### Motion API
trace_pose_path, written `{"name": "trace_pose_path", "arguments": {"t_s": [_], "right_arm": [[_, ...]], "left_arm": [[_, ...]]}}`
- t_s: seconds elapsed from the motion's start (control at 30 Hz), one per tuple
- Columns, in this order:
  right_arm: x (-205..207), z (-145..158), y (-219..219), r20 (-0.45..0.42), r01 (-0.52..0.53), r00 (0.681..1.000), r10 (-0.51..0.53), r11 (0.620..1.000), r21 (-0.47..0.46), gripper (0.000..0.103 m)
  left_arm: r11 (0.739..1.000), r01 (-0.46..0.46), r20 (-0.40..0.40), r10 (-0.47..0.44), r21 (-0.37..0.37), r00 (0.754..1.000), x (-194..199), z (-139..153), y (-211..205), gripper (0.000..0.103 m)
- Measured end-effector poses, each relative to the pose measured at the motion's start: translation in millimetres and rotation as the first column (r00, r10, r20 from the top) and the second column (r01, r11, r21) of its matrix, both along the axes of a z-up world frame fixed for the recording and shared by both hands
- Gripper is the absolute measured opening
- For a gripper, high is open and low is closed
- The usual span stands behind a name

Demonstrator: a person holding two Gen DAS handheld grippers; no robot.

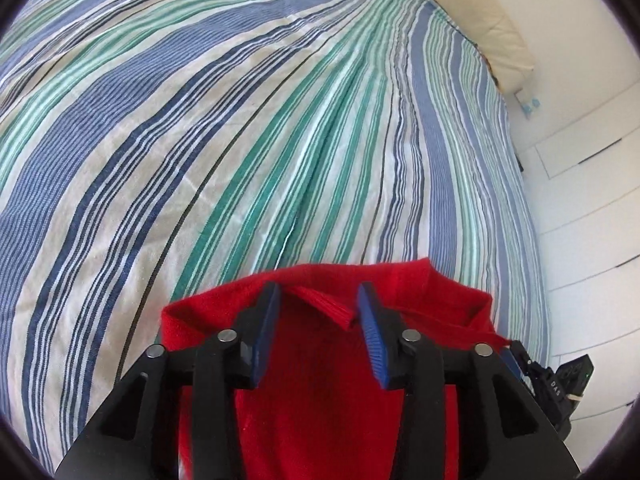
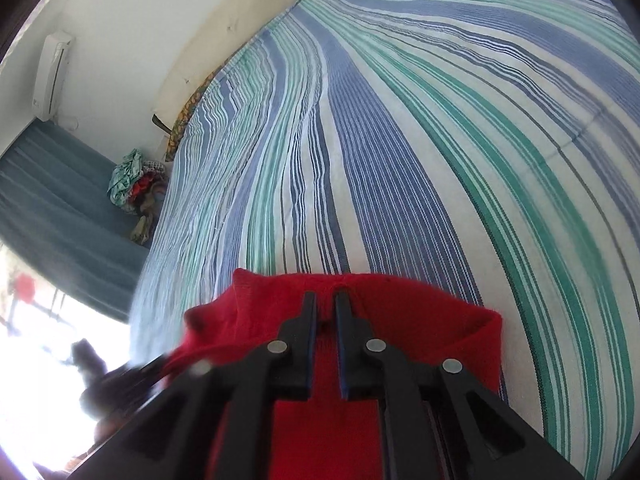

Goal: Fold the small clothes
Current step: 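Grasp the sweater hem with both grippers and fold it up toward the collar, then release the hem and hold both grippers above the folded sweater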

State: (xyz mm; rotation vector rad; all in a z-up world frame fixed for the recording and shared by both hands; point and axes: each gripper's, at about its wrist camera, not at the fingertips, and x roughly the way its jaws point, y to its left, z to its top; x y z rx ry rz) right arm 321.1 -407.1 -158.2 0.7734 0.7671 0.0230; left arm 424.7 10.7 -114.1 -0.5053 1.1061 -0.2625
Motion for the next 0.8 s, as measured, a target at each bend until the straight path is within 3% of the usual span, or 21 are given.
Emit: {"name": "trace_pose_path", "arguments": {"t_s": [0.03, 0.07, 0.1, 0.23, 0.37, 0.43, 0.47, 0.53, 0.57, 0.63, 0.73, 0.8], "right_arm": [[-1.4, 2.9, -0.8, 0.003, 0.010, 1.000, -0.010, 1.000, -0.006, 0.037], [-4.4, 8.8, -0.5, 0.016, 0.023, 1.000, -0.023, 1.000, -0.019, 0.055], [-8.9, 17.5, -1.7, 0.042, 0.033, 0.999, -0.032, 0.999, -0.034, 0.059], [-28.9, 60.8, 5.6, 0.114, -0.021, 0.993, 0.041, 0.984, -0.177, 0.059], [-69.5, 88.9, 52.2, 0.149, -0.207, 0.951, 0.271, 0.916, -0.343, 0.059], [-94.8, 83.7, 83.4, 0.124, -0.325, 0.907, 0.403, 0.855, -0.404, 0.059], [-107.7, 74.7, 97.3, 0.100, -0.378, 0.883, 0.459, 0.821, -0.428, 0.059], [-124.8, 46.4, 114.7, 0.021, -0.458, 0.851, 0.524, 0.762, -0.457, 0.058], [-125.9, 24.7, 117.1, -0.050, -0.478, 0.854, 0.517, 0.744, -0.467, 0.058], [-130.6, -18.4, 104.2, -0.209, -0.485, 0.873, 0.440, 0.746, -0.457, 0.048], [-160.6, -3.8, 96.9, -0.138, -0.404, 0.911, 0.388, 0.780, -0.478, 0.046], [-178.7, 14.4, 103.5, -0.098, -0.397, 0.909, 0.404, 0.772, -0.496, 0.048]], "left_arm": [[1.000, -0.024, 0.029, 0.023, 0.018, 0.999, -2.4, 8.8, 4.7, 0.068], [0.998, -0.047, 0.064, 0.045, 0.034, 0.997, -5.3, 18.0, 10.8, 0.075], [0.997, -0.062, 0.097, 0.057, 0.044, 0.994, -10.5, 27.4, 16.0, 0.076], [0.995, -0.027, 0.200, 0.006, 0.100, 0.980, -48.2, 56.6, 19.2, 0.076], [0.963, 0.150, 0.295, -0.214, 0.225, 0.931, -121.0, 60.9, -8.6, 0.079], [0.921, 0.227, 0.274, -0.318, 0.316, 0.908, -149.8, 39.1, -27.2, 0.083], [0.899, 0.248, 0.238, -0.346, 0.362, 0.908, -156.3, 22.8, -34.6, 0.083], [0.872, 0.263, 0.125, -0.341, 0.412, 0.932, -154.7, -12.3, -43.7, 0.083], [0.865, 0.266, 0.088, -0.332, 0.425, 0.939, -153.3, -23.6, -44.3, 0.079], [0.861, 0.232, 0.122, -0.318, 0.452, 0.940, -164.0, -16.1, -41.5, 0.077], [0.877, 0.222, 0.183, -0.324, 0.425, 0.928, -190.8, 11.6, -37.2, 0.083], [0.863, 0.224, 0.220, -0.352, 0.453, 0.910, -215.1, 25.3, -39.4, 0.089]]}}
